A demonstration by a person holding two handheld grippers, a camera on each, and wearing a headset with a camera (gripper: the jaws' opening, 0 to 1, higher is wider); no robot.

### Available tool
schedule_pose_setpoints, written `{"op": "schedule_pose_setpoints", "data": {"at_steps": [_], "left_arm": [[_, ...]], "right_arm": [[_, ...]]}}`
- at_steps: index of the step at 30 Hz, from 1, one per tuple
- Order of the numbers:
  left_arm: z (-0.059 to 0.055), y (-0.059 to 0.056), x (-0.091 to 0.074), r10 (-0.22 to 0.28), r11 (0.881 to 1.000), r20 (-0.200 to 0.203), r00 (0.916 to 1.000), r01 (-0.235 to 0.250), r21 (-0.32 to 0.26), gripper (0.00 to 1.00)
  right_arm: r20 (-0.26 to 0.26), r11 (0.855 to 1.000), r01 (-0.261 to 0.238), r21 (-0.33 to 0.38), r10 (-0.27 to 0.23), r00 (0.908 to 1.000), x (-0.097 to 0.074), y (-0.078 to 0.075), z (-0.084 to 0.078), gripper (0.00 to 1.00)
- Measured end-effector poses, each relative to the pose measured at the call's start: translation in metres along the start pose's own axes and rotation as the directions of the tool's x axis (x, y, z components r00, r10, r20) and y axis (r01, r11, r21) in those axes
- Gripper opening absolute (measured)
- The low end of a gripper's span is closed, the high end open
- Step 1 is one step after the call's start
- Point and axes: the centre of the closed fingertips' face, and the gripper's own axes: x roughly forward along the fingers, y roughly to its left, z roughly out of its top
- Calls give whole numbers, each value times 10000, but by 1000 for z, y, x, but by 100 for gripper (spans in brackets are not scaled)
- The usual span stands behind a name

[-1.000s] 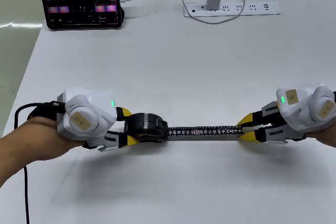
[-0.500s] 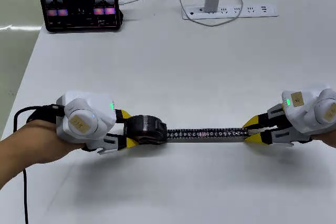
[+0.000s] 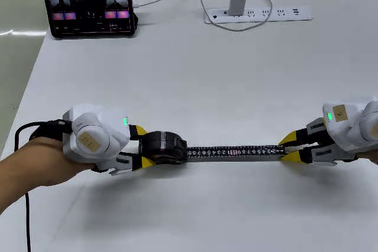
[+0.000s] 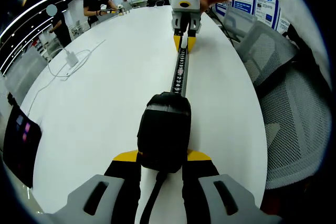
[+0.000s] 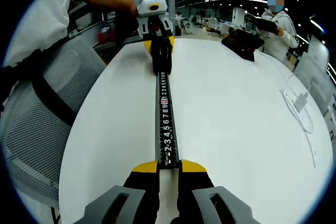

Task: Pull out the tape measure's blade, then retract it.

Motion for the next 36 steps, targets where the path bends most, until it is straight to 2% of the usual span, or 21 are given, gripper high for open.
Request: {"op": "schedule_pose_setpoints", "data": {"at_steps": [20, 36], "left_arm": [[0, 0, 0, 3, 10000, 5, 10000, -3, 37, 24], [0, 0, 0, 19, 10000, -22, 10000, -18, 46, 25]], "right_arm": [[-497, 9999, 78, 81, -74, 9987, -15, 0, -20, 8], [-697, 9998, 144, 110, -136, 9975, -24, -2, -28, 8]]}}
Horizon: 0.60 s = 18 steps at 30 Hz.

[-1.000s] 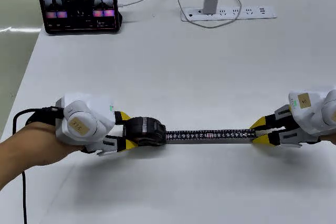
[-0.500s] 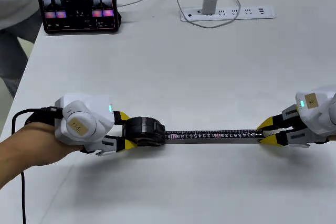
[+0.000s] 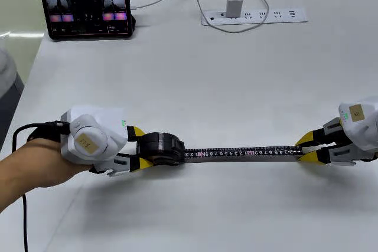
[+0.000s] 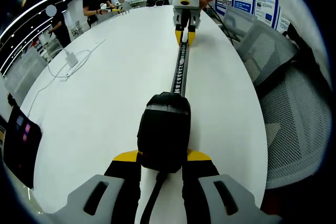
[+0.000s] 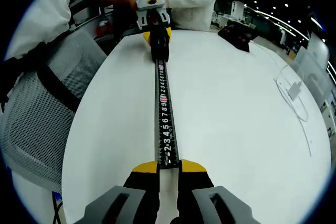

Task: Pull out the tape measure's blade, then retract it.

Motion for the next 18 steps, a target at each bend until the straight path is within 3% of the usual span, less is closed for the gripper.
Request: {"op": "schedule_pose_setpoints", "data": {"at_steps": [18], "left_arm": [[2, 1, 0, 61, 10000, -3, 10000, -61, -36, 25]], "right_arm": [[-163, 9998, -133, 122, 135, 9998, 2, 0, 0, 9]]}}
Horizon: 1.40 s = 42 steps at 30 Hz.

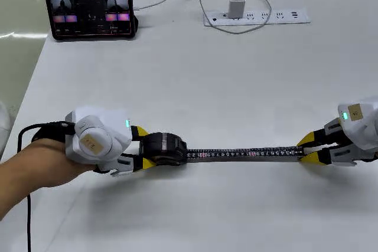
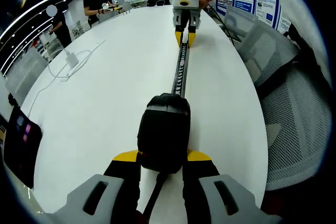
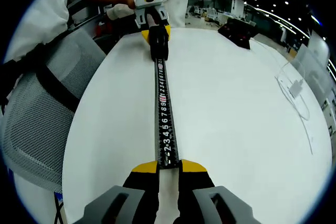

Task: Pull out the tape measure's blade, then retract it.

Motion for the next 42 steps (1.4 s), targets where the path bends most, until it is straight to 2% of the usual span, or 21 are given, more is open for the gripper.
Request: {"op": "schedule_pose_setpoints", "data": {"at_steps": [6, 11, 13, 22, 27, 30, 42], "left_arm": [[0, -1, 0, 88, 10000, 17, 10000, -88, -32, 26], [0, 0, 0, 189, 9997, 132, 9997, -187, -126, 26], [0, 0, 0, 202, 9997, 118, 9997, -200, -125, 26], [0, 0, 1, 324, 9995, 101, 9994, -323, -58, 26], [1, 0, 0, 386, 9993, 104, 9992, -386, -12, 27], [2, -1, 0, 291, 9992, 100, 9995, -289, -273, 28], [1, -3, 0, 226, 9997, -4, 9997, -226, -105, 33]], "right_arm": [[-177, 9996, -26, -270, 21, 9998, 0, 0, -1, 10], [-240, 9996, 53, -291, -60, 9997, 0, 0, -2, 11], [-412, 9993, 17, -372, -33, 9991, 0, 1, -3, 11], [-494, 9994, 49, -356, -66, 9988, -2, 0, -3, 11], [-538, 9996, 67, -263, -81, 9985, -3, 1, -3, 13], [-478, 10000, -6, 52, 8, 9989, -3, 4, -2, 16], [-358, 9996, 119, 239, -111, 9993, -4, 4, 0, 20]]}}
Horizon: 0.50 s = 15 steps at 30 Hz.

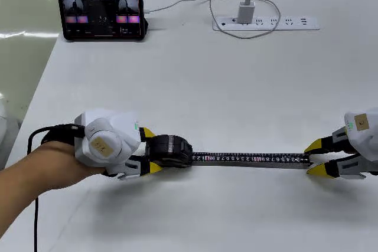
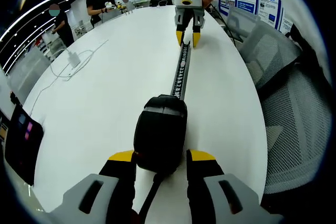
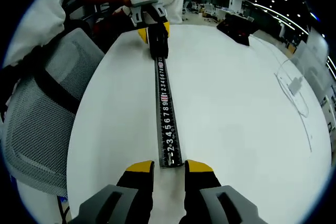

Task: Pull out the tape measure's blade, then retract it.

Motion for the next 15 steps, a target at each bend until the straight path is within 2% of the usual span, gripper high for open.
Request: {"op": "schedule_pose_setpoints", "data": {"at_steps": [6, 15], "left_arm": [[2, -2, 0, -13, 9999, 85, 10000, 15, -148, 39], [0, 2, -5, 133, 9992, 130, 9998, -128, -380, 45]], "right_arm": [[124, 9988, 179, 454, -185, 9998, -2, -1, 2, 26], [274, 9962, 468, 731, -489, 9984, -4, -5, 8, 35]]}}
